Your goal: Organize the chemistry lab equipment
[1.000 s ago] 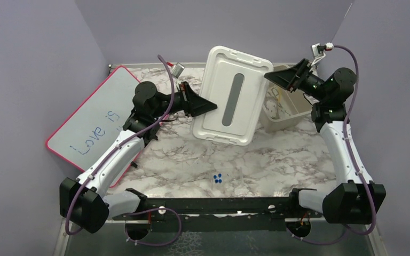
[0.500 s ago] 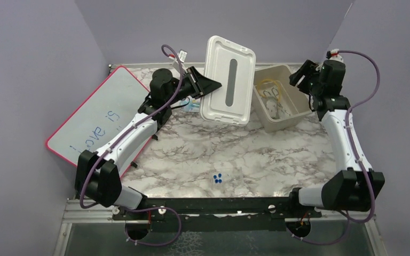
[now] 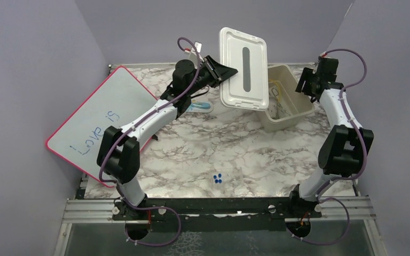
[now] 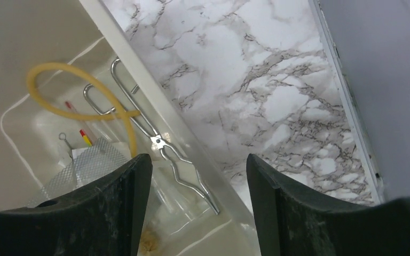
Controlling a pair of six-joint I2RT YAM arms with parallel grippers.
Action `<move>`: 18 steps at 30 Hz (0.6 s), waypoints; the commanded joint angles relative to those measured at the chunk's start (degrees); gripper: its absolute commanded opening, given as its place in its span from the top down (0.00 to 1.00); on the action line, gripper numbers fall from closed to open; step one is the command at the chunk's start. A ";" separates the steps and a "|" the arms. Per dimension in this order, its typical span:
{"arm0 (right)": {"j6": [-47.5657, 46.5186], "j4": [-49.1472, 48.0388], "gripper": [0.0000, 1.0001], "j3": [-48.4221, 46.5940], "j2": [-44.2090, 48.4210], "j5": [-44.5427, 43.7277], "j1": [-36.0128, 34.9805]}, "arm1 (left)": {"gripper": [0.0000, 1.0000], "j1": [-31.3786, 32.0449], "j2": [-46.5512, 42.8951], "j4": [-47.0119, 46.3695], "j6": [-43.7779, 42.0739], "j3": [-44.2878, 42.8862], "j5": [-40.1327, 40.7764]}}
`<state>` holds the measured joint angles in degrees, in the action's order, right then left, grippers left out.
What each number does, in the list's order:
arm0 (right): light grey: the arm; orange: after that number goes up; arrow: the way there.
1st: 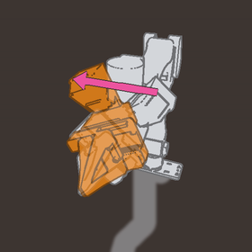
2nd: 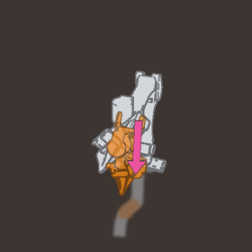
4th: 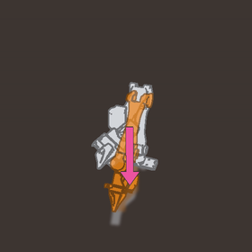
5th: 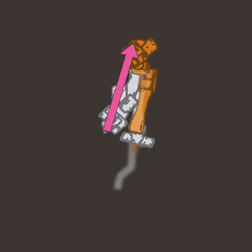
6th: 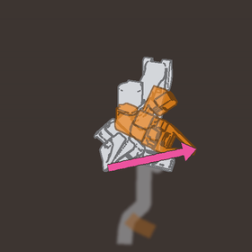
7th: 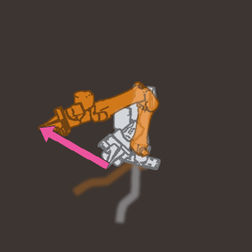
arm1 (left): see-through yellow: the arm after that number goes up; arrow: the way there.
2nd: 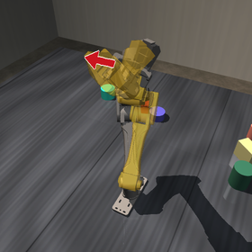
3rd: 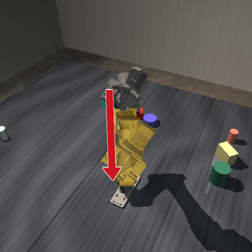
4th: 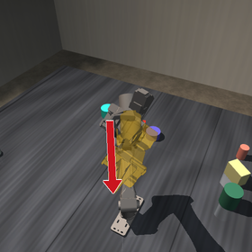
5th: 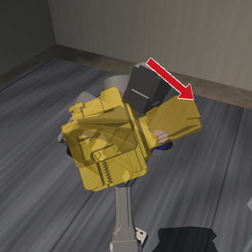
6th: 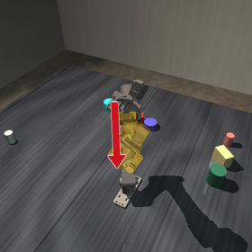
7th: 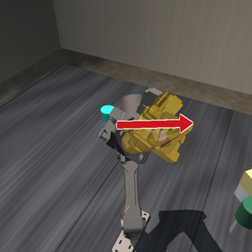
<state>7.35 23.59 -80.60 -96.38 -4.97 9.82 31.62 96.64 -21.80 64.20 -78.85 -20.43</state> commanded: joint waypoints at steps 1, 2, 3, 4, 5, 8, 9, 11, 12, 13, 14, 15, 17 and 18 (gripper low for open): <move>-3.83 2.63 0.33 -3.15 -2.00 6.33 0.46 | 1.00 1.28 3.60 -5.12 3.67 -5.45 4.49; -3.84 2.54 0.34 -2.64 -1.71 8.50 0.46 | 1.00 1.50 4.31 -5.10 3.22 -6.27 5.06; -3.92 2.51 0.35 -2.17 -1.51 10.68 0.46 | 1.00 1.64 5.07 -5.09 2.79 -7.06 5.34; -3.82 2.61 0.36 -1.67 -1.29 12.72 0.50 | 1.00 1.69 5.82 -5.09 2.63 -7.75 5.43; -3.32 2.91 0.38 -1.33 -1.08 14.14 0.42 | 1.00 1.77 6.44 -5.10 2.78 -8.27 5.33; -0.74 5.24 0.46 -1.73 -1.37 16.39 0.46 | 1.00 1.95 7.78 -5.09 3.17 -8.88 5.08; -0.19 6.03 0.47 -1.90 -1.56 17.18 0.44 | 1.00 2.00 8.04 -5.09 3.20 -8.81 4.98; 0.42 6.75 0.50 -1.64 -1.54 18.25 0.48 | 1.00 2.19 8.33 -5.10 3.21 -8.58 4.96; 0.60 7.07 0.51 -1.59 -1.46 18.77 0.46 | 1.00 2.28 8.45 -5.15 3.21 -8.48 4.96; 0.76 7.19 0.52 -1.42 -1.27 19.57 0.46 | 1.00 2.37 8.59 -5.11 3.21 -8.41 4.96; 1.06 7.16 0.52 -1.19 -0.93 20.77 0.45 | 1.00 2.46 8.69 -5.14 3.36 -8.29 4.96; 1.23 7.19 0.53 -1.03 -0.67 21.97 0.41 | 1.00 2.55 8.81 -5.19 3.61 -8.26 4.96; 1.42 7.25 0.56 -0.65 -0.21 25.22 0.49 | 1.00 2.69 9.27 -5.19 3.82 -8.43 4.87; 1.62 7.18 0.57 -0.39 0.01 26.66 0.44 | 1.00 2.81 9.58 -5.18 3.87 -8.60 4.80</move>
<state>7.14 28.08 -81.84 -97.95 12.64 10.50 33.65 105.47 -23.07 67.09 -85.12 -16.73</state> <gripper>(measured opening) 0.450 0.241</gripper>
